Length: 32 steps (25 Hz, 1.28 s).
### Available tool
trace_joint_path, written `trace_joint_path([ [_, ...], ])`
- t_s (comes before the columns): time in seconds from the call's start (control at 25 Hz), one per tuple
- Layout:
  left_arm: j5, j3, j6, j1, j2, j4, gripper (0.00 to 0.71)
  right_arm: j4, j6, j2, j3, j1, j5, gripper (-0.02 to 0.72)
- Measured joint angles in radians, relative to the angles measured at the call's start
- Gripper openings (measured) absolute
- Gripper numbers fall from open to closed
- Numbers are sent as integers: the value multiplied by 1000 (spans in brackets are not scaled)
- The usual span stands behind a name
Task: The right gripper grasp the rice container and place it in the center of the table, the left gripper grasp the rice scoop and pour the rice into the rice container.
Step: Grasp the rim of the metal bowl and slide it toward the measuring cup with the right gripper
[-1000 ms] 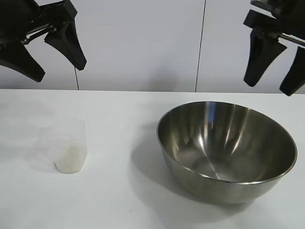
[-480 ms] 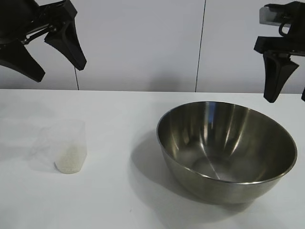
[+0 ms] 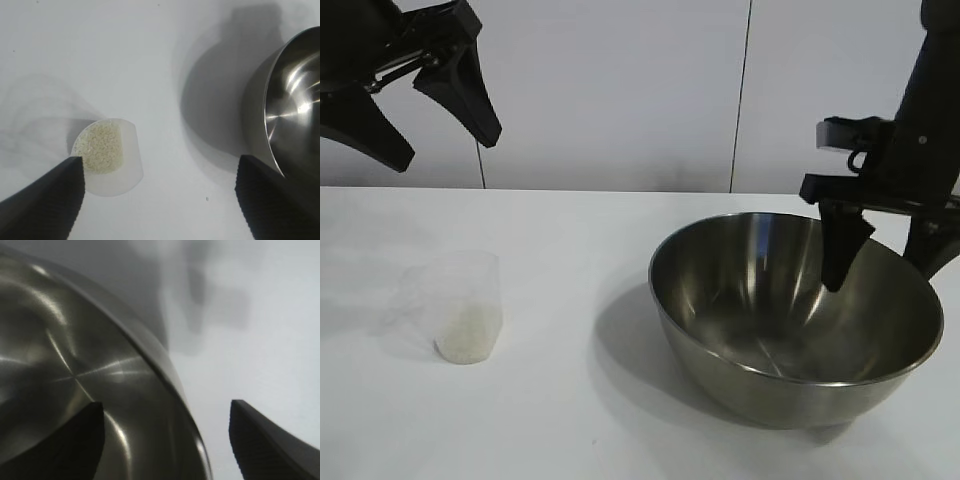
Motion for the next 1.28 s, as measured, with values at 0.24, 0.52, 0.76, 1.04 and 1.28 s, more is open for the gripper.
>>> trace_joint_path([
  [0.24,0,0,0,0,0,0,598,38,-81,31,0,0,-10,185],
  [0.52,0,0,0,0,0,0,598,39,-114,-8,0,-1,-6,20],
  [0.76,0,0,0,0,0,0,598,84,-137,-83,1,-16,17,20],
  [1.04,0,0,0,0,0,0,598,126,-84,-142,1,54,11,20],
  [1.28,0,0,0,0,0,0,598,129,-33,-82,1,190,-70,20],
])
